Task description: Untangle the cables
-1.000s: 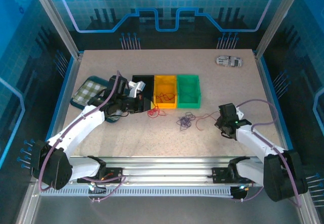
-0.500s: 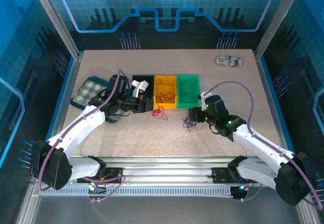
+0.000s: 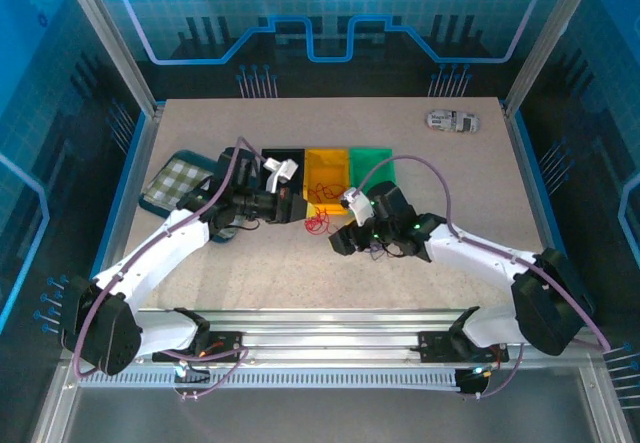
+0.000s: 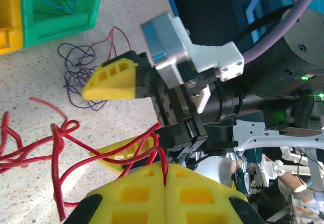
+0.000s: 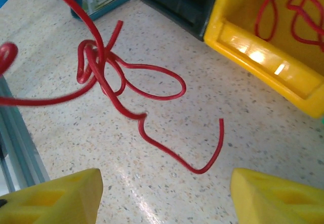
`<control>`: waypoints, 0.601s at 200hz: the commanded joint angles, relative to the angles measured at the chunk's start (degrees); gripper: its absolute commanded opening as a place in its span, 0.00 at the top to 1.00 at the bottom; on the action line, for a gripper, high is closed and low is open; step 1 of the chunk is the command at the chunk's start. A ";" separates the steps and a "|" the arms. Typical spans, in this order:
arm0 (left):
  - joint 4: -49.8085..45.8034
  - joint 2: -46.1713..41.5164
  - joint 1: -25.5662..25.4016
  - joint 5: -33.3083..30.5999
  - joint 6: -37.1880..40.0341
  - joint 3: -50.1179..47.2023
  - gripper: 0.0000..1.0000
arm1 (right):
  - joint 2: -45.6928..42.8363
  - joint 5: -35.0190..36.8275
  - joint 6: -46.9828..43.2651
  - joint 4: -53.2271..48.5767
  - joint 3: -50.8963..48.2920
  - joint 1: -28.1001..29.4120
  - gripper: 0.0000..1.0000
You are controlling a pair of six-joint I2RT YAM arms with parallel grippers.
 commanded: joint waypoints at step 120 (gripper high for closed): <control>0.52 0.17 -1.53 1.37 1.19 2.26 1.00 | 5.60 2.76 3.50 4.81 0.61 -1.49 1.00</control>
